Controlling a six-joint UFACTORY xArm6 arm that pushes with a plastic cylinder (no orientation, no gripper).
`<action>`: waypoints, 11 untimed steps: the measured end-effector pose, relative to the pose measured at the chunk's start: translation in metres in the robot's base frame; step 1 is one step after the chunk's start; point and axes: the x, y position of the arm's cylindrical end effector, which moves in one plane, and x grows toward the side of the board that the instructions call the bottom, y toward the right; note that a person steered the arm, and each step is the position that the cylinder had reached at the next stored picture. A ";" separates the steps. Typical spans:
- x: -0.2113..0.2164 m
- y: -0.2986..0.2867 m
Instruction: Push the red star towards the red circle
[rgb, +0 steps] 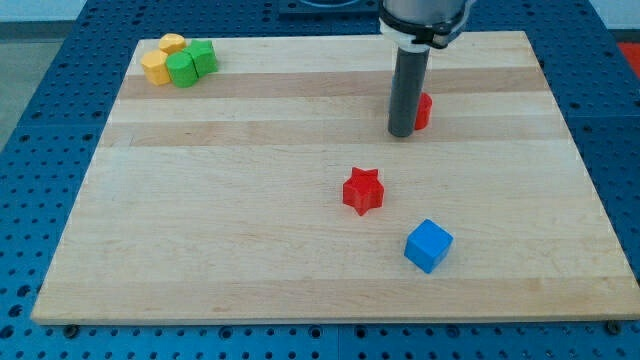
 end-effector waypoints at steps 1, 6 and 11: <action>-0.002 0.000; 0.091 -0.133; 0.119 -0.079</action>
